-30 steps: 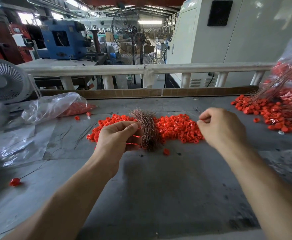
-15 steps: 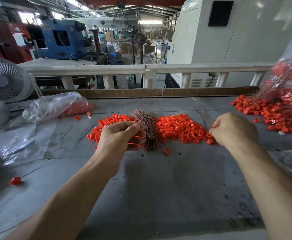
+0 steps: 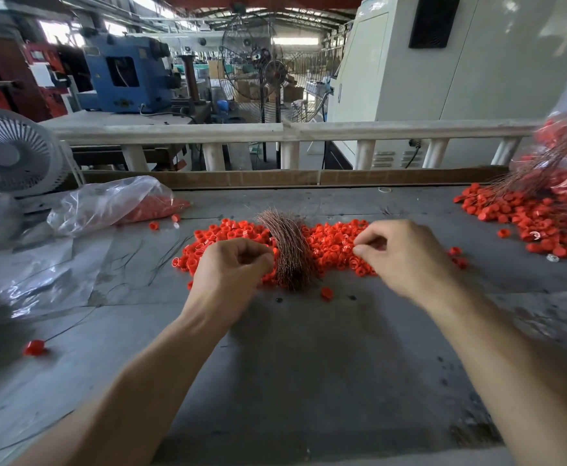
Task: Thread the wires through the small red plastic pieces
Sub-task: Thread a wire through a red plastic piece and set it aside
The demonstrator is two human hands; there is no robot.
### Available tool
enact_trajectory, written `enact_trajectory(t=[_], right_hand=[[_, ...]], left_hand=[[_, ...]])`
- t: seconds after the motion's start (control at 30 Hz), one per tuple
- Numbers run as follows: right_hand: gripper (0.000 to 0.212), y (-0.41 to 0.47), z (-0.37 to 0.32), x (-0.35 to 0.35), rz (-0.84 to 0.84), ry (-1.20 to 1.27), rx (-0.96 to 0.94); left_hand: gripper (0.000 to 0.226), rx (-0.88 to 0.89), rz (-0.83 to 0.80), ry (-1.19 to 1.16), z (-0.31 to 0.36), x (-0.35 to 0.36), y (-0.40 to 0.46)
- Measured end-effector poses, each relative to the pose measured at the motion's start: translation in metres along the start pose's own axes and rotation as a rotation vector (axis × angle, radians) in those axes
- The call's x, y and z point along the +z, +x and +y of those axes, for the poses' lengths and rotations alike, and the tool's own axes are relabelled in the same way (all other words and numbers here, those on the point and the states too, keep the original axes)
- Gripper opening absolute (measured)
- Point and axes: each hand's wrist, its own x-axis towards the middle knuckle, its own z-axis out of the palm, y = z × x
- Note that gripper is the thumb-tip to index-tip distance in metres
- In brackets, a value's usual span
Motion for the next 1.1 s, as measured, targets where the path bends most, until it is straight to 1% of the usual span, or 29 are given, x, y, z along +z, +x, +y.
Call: enact_trajectory(t=[0.1,0.17,0.33,0.47,0.67,0.83,0.97,1.03,1.1], right_hand=[[0.002,-0.007,-0.014,0.009,-0.084,0.064,-0.119],[0.006,-0.01,-0.021,0.016,-0.089,0.081,-0.195],[0.016,-0.017,-0.036,0.03,-0.082,0.053,-0.3],[0.023,-0.019,-0.044,0.036,-0.073,0.005,-0.366],[0.007,-0.019,-0.048,0.04,-0.079,-0.009,-0.425],[0.004,-0.02,-0.048,0.036,-0.027,0.066,-0.473],[0.004,-0.02,-0.048,0.03,0.053,0.182,-0.502],[0.005,-0.02,-0.048,0.027,0.099,0.326,-0.482],[0.004,-0.021,-0.05,0.024,0.112,0.556,-0.42]], left_hand=[[0.018,0.06,-0.003,0.156,-0.005,0.002,0.0],[0.019,0.084,-0.009,0.224,-0.007,0.003,0.001],[0.014,0.141,-0.009,0.298,-0.008,0.005,0.0],[0.018,0.189,-0.026,0.313,-0.006,0.008,-0.003],[0.021,0.197,-0.038,0.33,-0.006,0.004,-0.003],[0.021,0.21,-0.037,0.34,-0.008,0.004,-0.001],[0.017,0.219,-0.046,0.319,-0.008,0.004,-0.001],[0.016,0.214,-0.041,0.292,-0.007,0.006,-0.001],[0.018,0.214,-0.032,0.266,-0.005,0.007,-0.002]])
